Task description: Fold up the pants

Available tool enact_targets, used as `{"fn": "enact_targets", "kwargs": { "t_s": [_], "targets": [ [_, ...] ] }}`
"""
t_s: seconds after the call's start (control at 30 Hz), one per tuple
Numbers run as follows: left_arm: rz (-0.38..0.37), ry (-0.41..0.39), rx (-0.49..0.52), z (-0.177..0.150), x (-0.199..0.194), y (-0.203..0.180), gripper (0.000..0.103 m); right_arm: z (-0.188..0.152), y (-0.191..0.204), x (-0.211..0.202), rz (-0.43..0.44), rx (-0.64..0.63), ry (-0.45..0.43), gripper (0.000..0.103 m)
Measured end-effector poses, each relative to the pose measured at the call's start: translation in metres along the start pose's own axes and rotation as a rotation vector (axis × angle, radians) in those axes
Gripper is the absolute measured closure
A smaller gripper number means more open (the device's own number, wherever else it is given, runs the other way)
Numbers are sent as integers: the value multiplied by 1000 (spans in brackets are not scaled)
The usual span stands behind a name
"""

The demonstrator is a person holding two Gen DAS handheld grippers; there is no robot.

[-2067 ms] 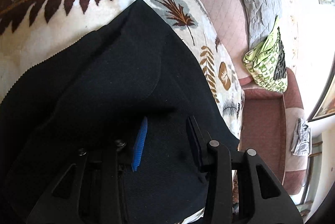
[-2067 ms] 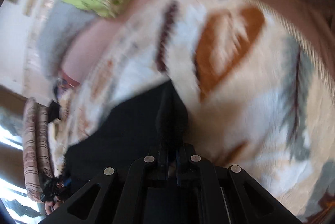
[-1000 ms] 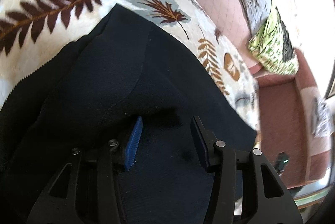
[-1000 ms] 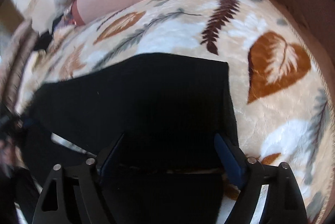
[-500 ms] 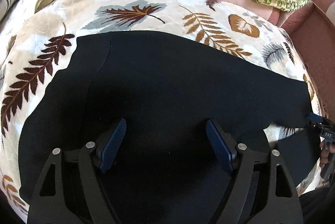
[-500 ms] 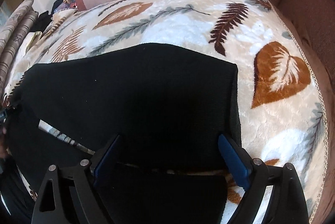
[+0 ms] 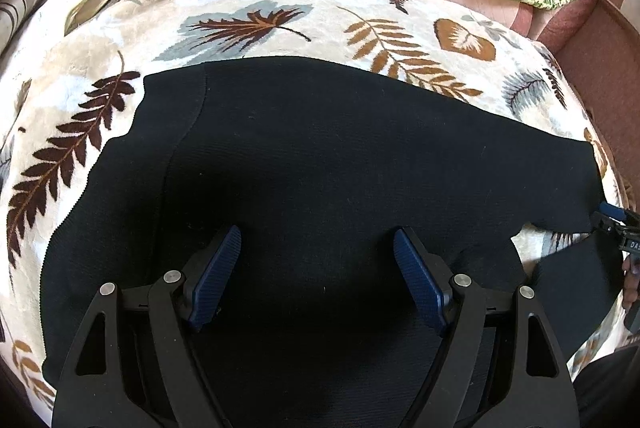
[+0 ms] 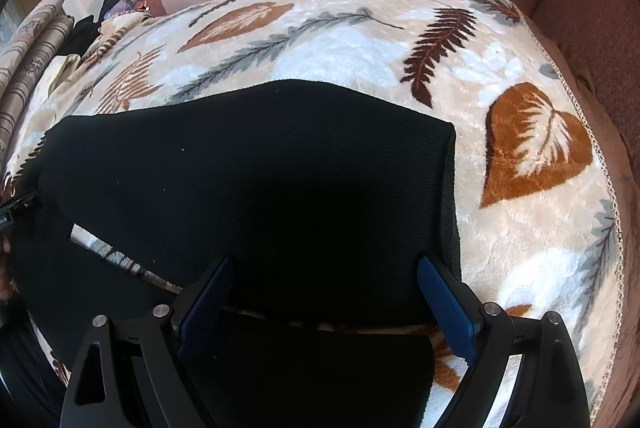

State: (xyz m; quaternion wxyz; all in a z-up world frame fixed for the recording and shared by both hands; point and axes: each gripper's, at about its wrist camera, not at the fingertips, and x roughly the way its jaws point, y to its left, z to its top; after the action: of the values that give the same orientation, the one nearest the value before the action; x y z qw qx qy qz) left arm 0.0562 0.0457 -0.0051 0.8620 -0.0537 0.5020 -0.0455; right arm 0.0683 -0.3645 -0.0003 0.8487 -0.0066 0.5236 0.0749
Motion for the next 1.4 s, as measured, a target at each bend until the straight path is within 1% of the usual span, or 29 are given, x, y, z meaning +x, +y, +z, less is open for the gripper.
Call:
{"fn": "enact_targets", "kwargs": {
  "t_s": [0.27, 0.33, 0.4, 0.43, 0.47, 0.53, 0.57, 0.6, 0.63, 0.67, 0.73, 0.77, 0.83, 0.87, 0.9, 0.97, 1.07, 1.13, 1.2, 1.27, 1.33, 1.4],
  "targets": [
    [-9, -15, -11, 0, -1, 2, 24, -1, 2, 0, -3, -13, 0, 11],
    [-14, -10, 2, 0, -1, 2, 23, -1, 1, 0, -3, -11, -1, 11],
    [-48, 30, 31, 7, -3, 5, 23, 0, 2, 1, -8, -6, 1, 11],
    [-92, 49, 27, 16, -10, 14, 23, 0, 3, 1, -12, -5, 2, 10],
    [-120, 39, 23, 24, -18, 23, 23, 0, 4, 1, -18, -7, 3, 10],
    [-134, -33, 36, 44, -42, 46, 23, 0, 5, 1, -18, -14, 3, 10],
    [-123, -85, 65, 57, -56, 61, 23, 0, 4, 1, -11, -17, 3, 10],
    [-105, -119, 94, 67, -63, 76, 23, 0, 3, 1, -5, -21, 4, 10],
    [-85, -130, 109, 75, -64, 89, 23, 0, 3, 1, -3, -25, 4, 10],
    [-55, -121, 107, 84, -61, 108, 23, 0, 3, 1, -1, -30, 4, 10],
    [-25, -80, 98, 95, -49, 133, 23, 0, 4, 1, -3, -36, 6, 10],
    [-5, -57, 122, 98, -41, 141, 23, 0, 4, 1, -4, -37, 7, 10],
    [23, -63, 202, 98, -32, 142, 23, 0, 5, 1, -7, -36, 8, 10],
    [20, -61, 250, 97, -24, 139, 23, 0, 5, 2, -10, -37, 9, 10],
    [6, -51, 273, 96, -19, 137, 23, 0, 5, 2, -12, -37, 10, 10],
    [-66, -32, 317, 95, -7, 132, 23, -1, 6, 2, -13, -37, 10, 10],
    [-135, -19, 363, 98, 7, 123, 23, -1, 7, 2, -13, -38, 13, 10],
    [-161, -3, 360, 103, 18, 121, 25, 0, 7, 3, -15, -39, 15, 10],
    [-213, 24, 348, 107, 29, 122, 26, 0, 8, 3, -17, -41, 19, 10],
    [-232, 54, 348, 108, 41, 122, 26, 1, 7, 4, -17, -41, 21, 9],
    [-258, 41, 350, 108, 42, 123, 26, 2, 7, 4, -16, -43, 23, 9],
    [-286, 45, 328, 111, 45, 127, 26, 2, 7, 5, -15, -44, 25, 9]
  ]
}}
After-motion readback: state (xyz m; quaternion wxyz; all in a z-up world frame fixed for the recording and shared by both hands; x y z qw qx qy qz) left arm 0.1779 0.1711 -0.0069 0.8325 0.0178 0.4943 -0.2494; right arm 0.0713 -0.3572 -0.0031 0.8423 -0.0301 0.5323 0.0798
